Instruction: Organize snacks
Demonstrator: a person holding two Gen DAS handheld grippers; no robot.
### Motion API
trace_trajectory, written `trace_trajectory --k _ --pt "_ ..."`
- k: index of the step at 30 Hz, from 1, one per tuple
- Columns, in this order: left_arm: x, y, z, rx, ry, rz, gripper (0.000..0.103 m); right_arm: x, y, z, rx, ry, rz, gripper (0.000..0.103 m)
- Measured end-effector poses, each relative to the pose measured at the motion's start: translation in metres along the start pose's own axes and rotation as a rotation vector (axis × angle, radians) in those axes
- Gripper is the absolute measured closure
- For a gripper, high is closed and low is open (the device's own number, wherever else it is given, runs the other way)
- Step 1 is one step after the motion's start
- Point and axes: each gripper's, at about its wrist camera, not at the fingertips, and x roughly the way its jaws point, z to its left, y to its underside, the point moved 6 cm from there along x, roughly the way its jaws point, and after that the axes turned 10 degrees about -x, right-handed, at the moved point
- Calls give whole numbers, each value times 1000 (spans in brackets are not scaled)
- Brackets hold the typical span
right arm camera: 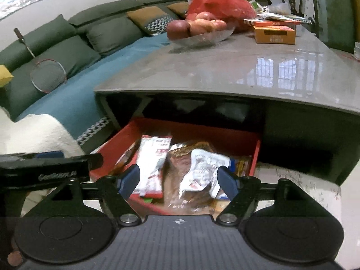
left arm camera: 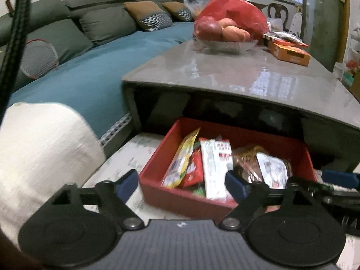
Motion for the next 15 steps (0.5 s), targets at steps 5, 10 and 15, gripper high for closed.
trace_trajectory --k 5,10,15 --pt "-22 33 17 -16 -10 34 22 -27 15 20 -30 11 -20 19" --pt "-42 55 28 -36 -4 45 22 -39 39 37 -41 19 -2 18" --pt "-54 69 34 -35 -13 52 22 -48 51 49 -41 20 -2 18"
